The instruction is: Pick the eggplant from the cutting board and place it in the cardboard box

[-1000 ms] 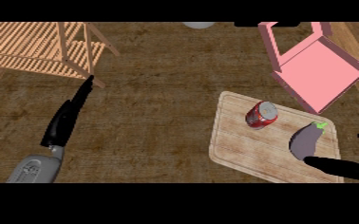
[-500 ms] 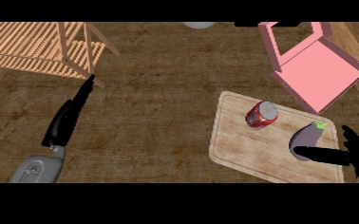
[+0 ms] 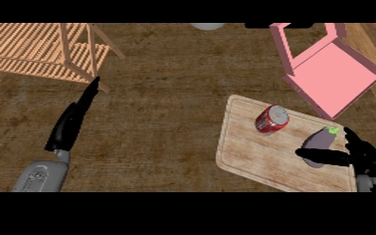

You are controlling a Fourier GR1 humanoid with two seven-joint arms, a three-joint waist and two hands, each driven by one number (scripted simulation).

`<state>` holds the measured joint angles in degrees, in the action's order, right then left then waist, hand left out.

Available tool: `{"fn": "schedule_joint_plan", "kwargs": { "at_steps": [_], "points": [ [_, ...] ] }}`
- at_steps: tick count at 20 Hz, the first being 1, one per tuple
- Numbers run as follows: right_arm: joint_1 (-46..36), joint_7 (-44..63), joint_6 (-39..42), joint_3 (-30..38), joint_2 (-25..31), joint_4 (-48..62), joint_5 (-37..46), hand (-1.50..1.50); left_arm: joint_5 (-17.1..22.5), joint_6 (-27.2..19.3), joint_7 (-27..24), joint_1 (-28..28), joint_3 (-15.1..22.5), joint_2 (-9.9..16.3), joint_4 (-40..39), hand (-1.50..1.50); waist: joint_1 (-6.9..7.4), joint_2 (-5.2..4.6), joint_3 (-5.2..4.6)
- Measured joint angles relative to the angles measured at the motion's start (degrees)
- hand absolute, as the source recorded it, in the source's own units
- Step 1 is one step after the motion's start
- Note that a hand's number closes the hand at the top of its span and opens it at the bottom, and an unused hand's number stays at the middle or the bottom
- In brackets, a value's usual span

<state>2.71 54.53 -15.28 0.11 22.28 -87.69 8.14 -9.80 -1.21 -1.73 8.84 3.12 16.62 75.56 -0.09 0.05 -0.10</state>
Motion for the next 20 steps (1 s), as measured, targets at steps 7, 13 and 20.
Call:
{"fn": "schedule_joint_plan", "kwargs": {
  "at_steps": [7,13,20],
  "points": [
    [-0.5,-3.5,1.0,0.8,-0.8,3.8,4.5,1.5,-1.5,0.7,-1.1,-0.1,-1.2,-1.2,-0.8,0.0,-0.13,0.28,-0.64],
    [-1.8,-4.2,-0.9,-0.4,-0.3,5.5,12.1,1.5,-2.1,0.8,-1.6,-1.2,-1.7,-1.7,0.2,0.0,-0.09,0.36,-0.56],
    [-5.2,-1.5,-2.2,-0.6,-0.7,6.7,20.1,1.5,-2.9,1.9,-0.8,-0.3,-2.2,-2.4,0.0,0.0,0.11,0.23,-0.27]
  ]
}}
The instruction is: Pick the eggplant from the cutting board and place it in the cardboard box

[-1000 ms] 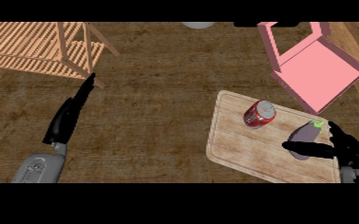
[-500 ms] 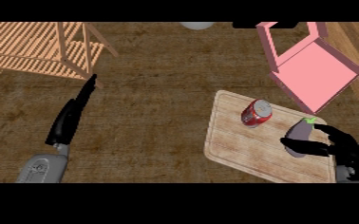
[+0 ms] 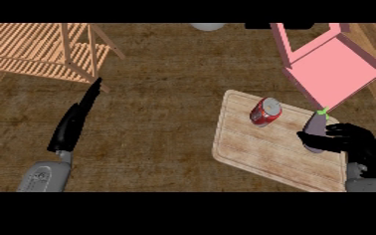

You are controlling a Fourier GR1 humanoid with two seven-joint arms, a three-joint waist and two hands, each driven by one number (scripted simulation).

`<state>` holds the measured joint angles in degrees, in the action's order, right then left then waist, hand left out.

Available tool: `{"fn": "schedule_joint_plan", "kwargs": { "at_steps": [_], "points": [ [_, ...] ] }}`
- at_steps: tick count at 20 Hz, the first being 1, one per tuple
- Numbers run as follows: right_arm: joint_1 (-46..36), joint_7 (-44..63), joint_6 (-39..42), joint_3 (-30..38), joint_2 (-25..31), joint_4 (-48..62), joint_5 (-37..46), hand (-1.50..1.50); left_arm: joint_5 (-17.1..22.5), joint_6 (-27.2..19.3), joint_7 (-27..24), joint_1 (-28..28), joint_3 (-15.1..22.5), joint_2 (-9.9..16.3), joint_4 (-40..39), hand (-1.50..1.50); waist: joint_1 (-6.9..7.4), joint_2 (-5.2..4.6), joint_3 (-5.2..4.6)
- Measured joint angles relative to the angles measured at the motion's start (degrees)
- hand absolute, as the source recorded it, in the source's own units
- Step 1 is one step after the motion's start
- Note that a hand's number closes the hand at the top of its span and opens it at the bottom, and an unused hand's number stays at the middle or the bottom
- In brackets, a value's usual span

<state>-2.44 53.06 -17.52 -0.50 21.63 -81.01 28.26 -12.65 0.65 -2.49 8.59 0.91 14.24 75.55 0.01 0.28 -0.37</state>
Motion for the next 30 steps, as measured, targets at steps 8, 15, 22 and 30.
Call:
{"fn": "schedule_joint_plan", "kwargs": {
  "at_steps": [8,15,22,30],
  "points": [
    [-22.3,4.8,5.9,-8.4,6.5,13.3,17.7,1.5,-0.9,2.5,0.2,4.9,3.4,-1.2,0.1,0.0,8.53,-2.44,0.08],
    [-42.6,7.1,9.8,-12.9,4.6,28.8,29.2,1.5,-1.5,2.6,0.4,6.7,4.3,-2.1,-0.9,0.0,9.34,-2.52,0.22],
    [-58.2,11.3,12.4,-14.9,0.6,41.3,40.1,1.5,-1.6,1.8,1.2,6.0,3.4,-2.2,-1.3,0.0,7.03,-1.74,0.23],
    [-68.0,15.0,13.8,-12.1,-0.5,49.0,47.2,1.5,-0.8,1.6,0.6,3.6,1.2,-0.7,-0.9,0.0,3.85,-0.98,0.29]
  ]
}}
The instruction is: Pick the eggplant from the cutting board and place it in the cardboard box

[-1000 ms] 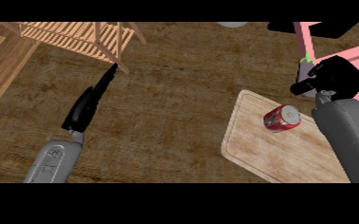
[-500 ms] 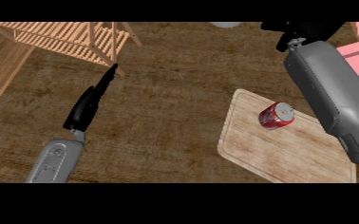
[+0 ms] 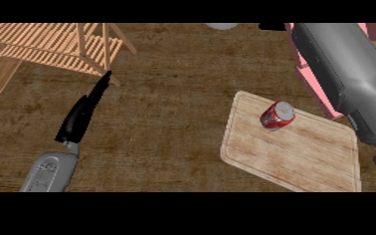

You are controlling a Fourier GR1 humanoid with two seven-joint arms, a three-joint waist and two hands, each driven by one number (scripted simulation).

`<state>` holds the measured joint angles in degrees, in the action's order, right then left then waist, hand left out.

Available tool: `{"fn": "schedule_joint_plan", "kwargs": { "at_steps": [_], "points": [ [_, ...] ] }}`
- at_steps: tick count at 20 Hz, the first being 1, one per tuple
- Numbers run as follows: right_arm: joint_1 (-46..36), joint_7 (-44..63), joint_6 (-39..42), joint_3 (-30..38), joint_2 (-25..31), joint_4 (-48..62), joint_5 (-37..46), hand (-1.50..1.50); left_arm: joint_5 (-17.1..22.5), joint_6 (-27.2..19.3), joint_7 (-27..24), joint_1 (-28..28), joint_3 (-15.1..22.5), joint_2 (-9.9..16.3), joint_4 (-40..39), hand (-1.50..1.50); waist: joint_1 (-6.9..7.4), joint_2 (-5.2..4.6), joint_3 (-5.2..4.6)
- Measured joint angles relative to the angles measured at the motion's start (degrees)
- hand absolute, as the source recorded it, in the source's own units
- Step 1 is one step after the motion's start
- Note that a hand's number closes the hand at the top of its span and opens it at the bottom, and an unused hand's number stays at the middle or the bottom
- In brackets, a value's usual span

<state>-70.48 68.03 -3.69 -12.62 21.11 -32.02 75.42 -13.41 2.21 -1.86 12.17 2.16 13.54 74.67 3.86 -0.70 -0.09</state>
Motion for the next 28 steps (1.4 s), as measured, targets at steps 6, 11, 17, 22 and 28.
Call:
{"fn": "schedule_joint_plan", "kwargs": {
  "at_steps": [6,11,17,22,28],
  "points": [
    [-1.5,0.8,-0.4,3.3,1.5,1.4,3.1,1.5,-0.1,-1.1,-0.9,-1.5,-0.8,-0.3,-0.9,0.0,-2.13,0.38,0.02],
    [0.8,0.4,-0.5,6.7,3.1,1.3,3.8,1.5,0.0,-1.1,-0.8,-3.2,-1.1,-0.1,0.5,0.0,-3.06,0.67,0.08],
    [5.4,-1.3,-1.0,12.5,6.2,1.4,2.2,1.5,-0.4,-1.6,-0.3,-3.7,-1.1,-0.4,1.4,0.0,-3.7,0.7,0.1],
    [10.5,-4.1,-3.1,21.3,6.1,1.0,-5.2,-1.5,0.0,-1.5,-0.6,-4.0,-1.9,-0.2,1.2,0.0,-4.08,0.68,0.15],
    [16.5,-12.3,-13.2,25.6,5.9,-1.4,-9.2,-1.5,-0.1,-0.8,-1.0,-4.1,-2.2,0.3,1.4,0.0,-3.56,0.48,0.17]
  ]
}}
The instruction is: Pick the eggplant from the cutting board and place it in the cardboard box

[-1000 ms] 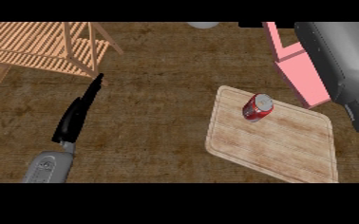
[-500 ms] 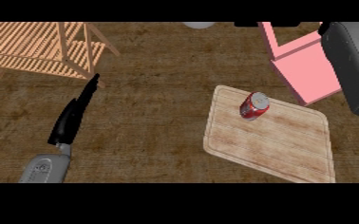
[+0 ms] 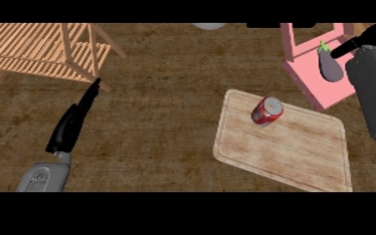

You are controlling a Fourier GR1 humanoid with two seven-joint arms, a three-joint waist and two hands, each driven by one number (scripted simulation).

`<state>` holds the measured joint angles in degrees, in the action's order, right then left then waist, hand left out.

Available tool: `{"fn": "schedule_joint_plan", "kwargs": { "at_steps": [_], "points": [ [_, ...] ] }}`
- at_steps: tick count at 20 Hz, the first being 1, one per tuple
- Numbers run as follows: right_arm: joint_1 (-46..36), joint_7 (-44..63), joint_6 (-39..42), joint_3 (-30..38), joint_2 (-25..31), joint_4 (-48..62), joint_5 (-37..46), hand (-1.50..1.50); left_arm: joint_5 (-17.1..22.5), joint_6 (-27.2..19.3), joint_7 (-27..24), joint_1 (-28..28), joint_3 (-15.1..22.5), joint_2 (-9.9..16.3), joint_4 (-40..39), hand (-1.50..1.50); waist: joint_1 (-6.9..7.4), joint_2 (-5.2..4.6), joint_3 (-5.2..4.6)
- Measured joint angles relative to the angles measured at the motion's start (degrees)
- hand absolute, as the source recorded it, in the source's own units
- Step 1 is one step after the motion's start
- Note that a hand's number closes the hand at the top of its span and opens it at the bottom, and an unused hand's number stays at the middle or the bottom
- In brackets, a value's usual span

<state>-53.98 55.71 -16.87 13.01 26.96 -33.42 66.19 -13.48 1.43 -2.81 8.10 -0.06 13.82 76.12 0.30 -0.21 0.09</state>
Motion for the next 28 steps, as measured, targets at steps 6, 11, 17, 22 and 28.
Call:
{"fn": "schedule_joint_plan", "kwargs": {
  "at_steps": [6,11,17,22,28],
  "points": [
    [3.0,-7.5,-16.3,3.1,-1.2,-6.6,-2.6,-1.5,0.0,0.3,0.5,-0.8,0.3,-0.2,1.2,0.0,0.24,0.05,0.04],
    [5.3,-12.8,-26.6,7.5,-2.9,-9.9,-7.6,-1.5,0.0,0.5,0.6,-0.3,0.1,-0.2,0.8,0.0,0.18,-0.03,0.02],
    [11.6,-22.3,-36.5,12.1,-4.2,-16.8,-15.6,-1.5,0.0,0.2,0.2,-0.5,-0.5,-0.4,0.6,0.0,-0.33,0.11,0.02],
    [20.7,-31.1,-41.0,14.0,-5.4,-26.4,-23.5,-1.5,0.1,0.6,-0.5,-0.6,-1.2,0.0,-0.5,0.0,-0.91,0.28,-0.01],
    [31.7,-40.5,-44.3,16.5,-6.6,-35.6,-33.1,-1.5,-0.6,0.5,1.0,-1.0,-0.6,-0.7,1.7,0.0,-0.75,0.31,-0.02]
  ]
}}
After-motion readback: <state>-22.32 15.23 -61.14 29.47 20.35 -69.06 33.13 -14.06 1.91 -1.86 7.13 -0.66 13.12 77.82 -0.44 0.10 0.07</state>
